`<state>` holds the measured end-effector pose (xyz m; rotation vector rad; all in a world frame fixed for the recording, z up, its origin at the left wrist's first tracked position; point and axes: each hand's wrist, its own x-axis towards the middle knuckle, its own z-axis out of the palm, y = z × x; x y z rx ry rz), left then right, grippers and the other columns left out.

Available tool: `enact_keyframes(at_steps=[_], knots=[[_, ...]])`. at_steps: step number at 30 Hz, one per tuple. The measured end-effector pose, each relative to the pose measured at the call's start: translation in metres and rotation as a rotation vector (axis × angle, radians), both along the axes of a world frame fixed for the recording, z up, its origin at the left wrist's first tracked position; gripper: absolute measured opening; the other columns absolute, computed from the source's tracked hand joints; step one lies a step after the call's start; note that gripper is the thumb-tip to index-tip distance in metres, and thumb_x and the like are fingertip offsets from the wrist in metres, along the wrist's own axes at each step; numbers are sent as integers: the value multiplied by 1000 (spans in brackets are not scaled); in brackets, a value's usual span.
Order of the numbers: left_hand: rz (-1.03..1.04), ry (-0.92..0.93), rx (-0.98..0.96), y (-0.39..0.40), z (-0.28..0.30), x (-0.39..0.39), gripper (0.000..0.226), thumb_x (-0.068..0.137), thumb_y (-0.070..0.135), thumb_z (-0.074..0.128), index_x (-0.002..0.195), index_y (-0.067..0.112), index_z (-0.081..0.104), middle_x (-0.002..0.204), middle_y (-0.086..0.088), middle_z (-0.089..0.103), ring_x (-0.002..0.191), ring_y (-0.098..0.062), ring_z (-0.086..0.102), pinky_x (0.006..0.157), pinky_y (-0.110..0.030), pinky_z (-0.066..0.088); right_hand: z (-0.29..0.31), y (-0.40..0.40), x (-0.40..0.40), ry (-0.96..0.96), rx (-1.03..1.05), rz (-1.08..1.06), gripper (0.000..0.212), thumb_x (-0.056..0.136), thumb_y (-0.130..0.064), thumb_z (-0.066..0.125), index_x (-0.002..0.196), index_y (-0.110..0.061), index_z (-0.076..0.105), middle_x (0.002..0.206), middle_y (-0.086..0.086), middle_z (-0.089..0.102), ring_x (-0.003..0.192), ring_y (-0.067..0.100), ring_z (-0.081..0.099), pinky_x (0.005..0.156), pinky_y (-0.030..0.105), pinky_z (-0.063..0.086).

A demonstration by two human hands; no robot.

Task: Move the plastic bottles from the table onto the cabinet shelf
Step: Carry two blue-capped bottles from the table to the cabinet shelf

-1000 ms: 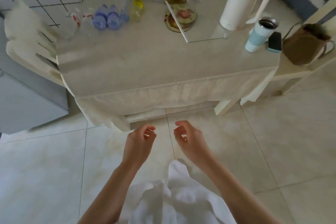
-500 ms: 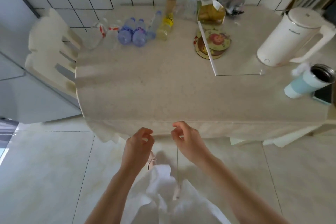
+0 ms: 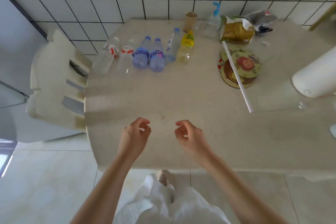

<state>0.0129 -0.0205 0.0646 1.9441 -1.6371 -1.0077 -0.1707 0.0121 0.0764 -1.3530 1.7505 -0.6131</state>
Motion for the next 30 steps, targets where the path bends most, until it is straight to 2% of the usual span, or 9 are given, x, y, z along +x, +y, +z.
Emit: enact_keyframes(at_steps=[3,6,11,15,17,22,24,27,30], knots=[[19,-31,-24,-44,4,10,13,87,12,64,97,19,69,81,6,66,71,-13,62,65,-18,35,1,-32,5,-6,10,-25,25,92,-17,58,116,-11,60,89,-4,66,85,14,64,80,20,48],[54,-37,-27,-86,8,15,16,86,13,63,99,18,70,83,4,66,75,-16,63,67,-20,36,2,-73,6,-2,23,-57,25,92,-15,58,116,-10,61,93,1,68,83,14,62,71,13,42],[62,-71,-21,-151,12,12,21,86,12,61,105,15,68,91,-1,71,84,-24,67,74,-26,43,6,-150,5,19,32,-95,30,89,-16,58,118,-7,61,105,6,69,94,23,66,71,18,38],[95,-78,9,-203,11,7,26,85,13,60,110,13,66,101,-4,72,94,-31,66,84,-35,52,8,-215,3,61,53,-92,35,90,-19,58,123,-6,57,114,8,67,108,25,61,85,24,38],[102,-81,27,-224,13,3,29,85,16,60,114,14,63,108,-5,69,98,-31,64,87,-39,53,9,-242,4,71,65,-83,37,90,-20,58,124,-5,55,116,10,66,111,27,59,86,26,38],[71,-138,29,-298,-5,-12,46,83,18,62,128,11,55,117,-13,62,104,-34,61,88,-46,53,-6,-327,5,101,91,-89,41,91,-25,59,126,-5,50,124,15,61,115,31,56,88,31,41],[76,-182,18,-322,-16,-17,55,82,17,63,135,9,50,124,-18,60,111,-38,58,94,-47,49,-12,-351,11,88,104,-100,42,91,-26,59,127,-7,47,123,15,60,114,33,56,87,33,42],[67,-274,76,-350,-26,-24,54,83,19,64,133,8,47,131,-20,52,119,-40,49,100,-46,42,-24,-379,21,77,126,-109,42,90,-22,58,125,-5,44,121,19,60,113,37,56,82,34,43],[25,-337,137,-373,-35,-30,56,84,22,64,134,9,41,132,-21,48,123,-40,44,100,-46,40,-36,-399,32,72,186,-95,46,89,-20,59,127,-4,39,125,22,57,114,38,55,78,32,39]])
